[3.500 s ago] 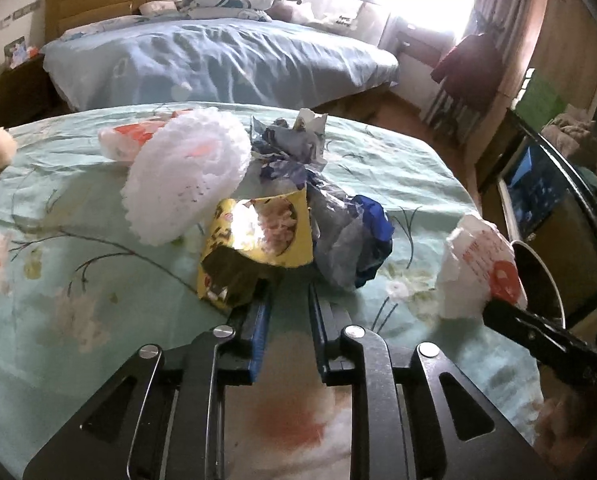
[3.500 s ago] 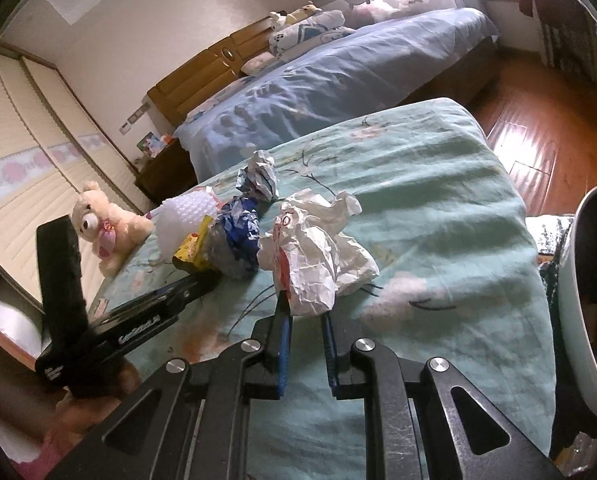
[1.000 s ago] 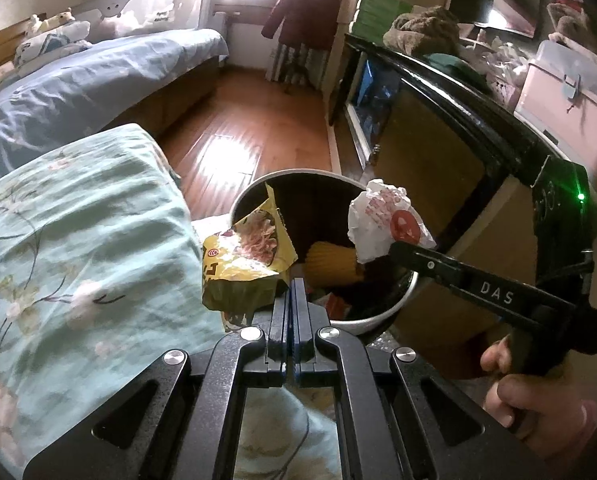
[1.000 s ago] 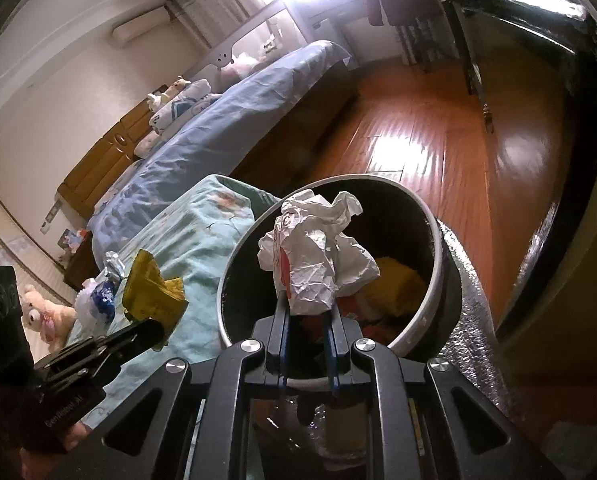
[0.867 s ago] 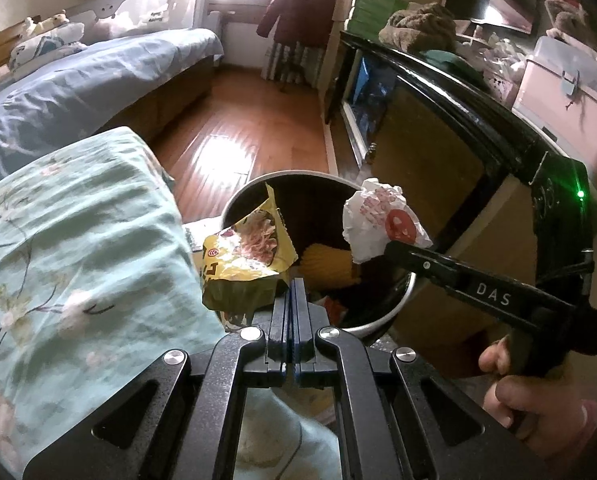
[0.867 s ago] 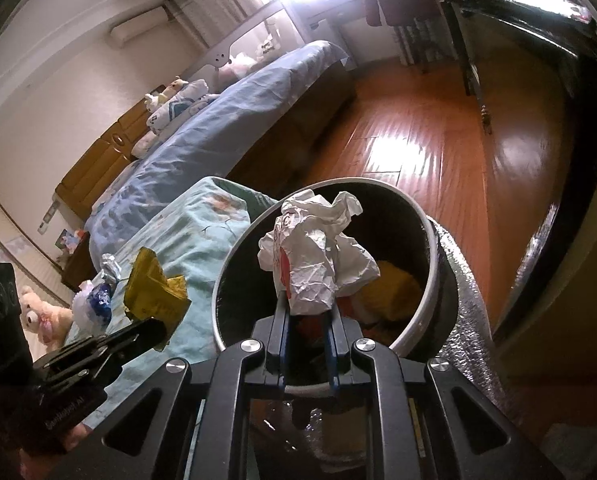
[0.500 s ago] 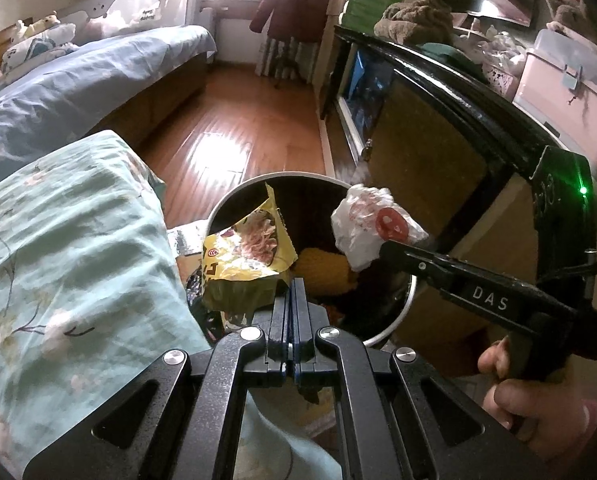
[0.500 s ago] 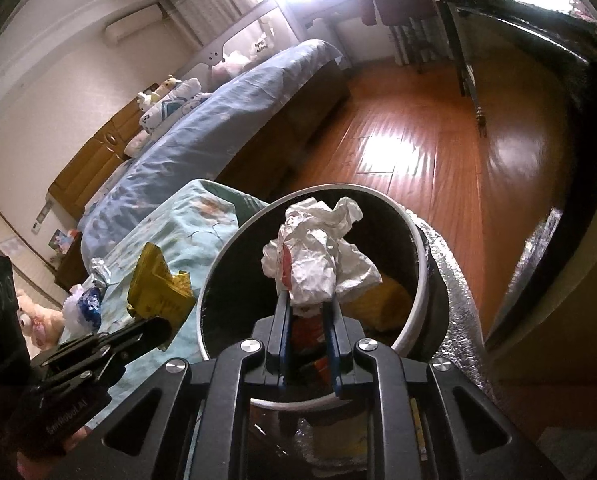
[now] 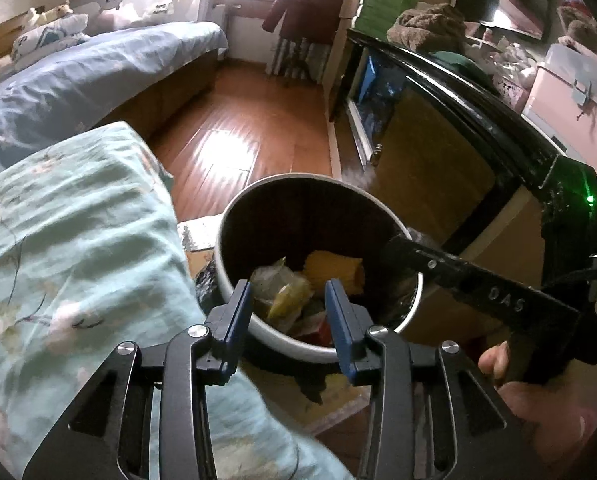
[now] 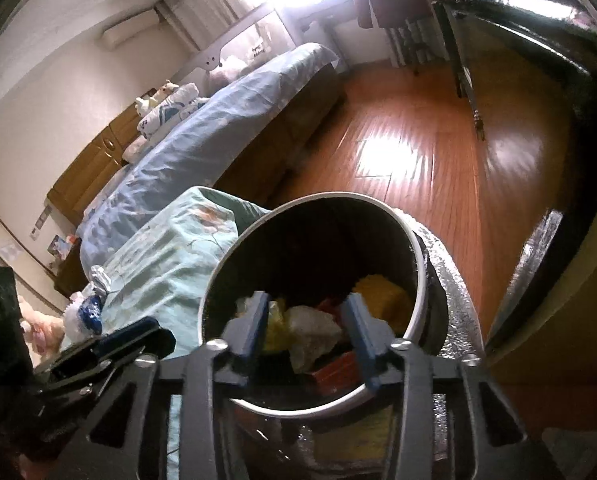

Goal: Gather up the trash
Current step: 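Open both grippers to drop the chip bag and paper into the bin, then grasp the white foam net with the left gripper while the right grasps the blue-wrapped bag, then carry the foam net and blue-wrapped bag over the bin with both grippers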

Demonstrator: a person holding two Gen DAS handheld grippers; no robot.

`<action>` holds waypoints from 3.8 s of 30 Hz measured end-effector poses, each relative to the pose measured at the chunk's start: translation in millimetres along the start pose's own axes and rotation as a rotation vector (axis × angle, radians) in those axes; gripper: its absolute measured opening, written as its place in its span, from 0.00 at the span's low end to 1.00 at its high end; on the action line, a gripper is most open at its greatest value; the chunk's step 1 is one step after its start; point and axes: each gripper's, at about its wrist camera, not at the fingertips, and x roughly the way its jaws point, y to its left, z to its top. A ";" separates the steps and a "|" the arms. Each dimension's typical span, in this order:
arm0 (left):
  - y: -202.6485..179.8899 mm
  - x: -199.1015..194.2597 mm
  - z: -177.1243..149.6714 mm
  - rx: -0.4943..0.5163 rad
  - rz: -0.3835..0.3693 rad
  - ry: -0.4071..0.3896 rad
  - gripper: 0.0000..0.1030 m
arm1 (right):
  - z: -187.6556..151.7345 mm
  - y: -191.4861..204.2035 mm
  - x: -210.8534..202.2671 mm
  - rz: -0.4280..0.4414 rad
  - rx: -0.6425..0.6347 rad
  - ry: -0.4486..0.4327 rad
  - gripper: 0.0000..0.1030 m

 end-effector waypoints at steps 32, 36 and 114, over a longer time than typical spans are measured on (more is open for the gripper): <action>168.8 -113.5 -98.9 -0.387 0.218 -0.105 0.43 | -52.0 139.9 30.3 0.214 -0.170 0.116 0.90; 190.3 -125.6 -109.4 -0.432 0.250 -0.118 0.43 | -58.3 161.4 36.5 0.239 -0.202 0.132 0.91; 260.8 -133.7 -89.4 -0.435 0.295 -0.189 0.08 | -66.0 240.6 100.7 0.390 -0.302 0.226 0.08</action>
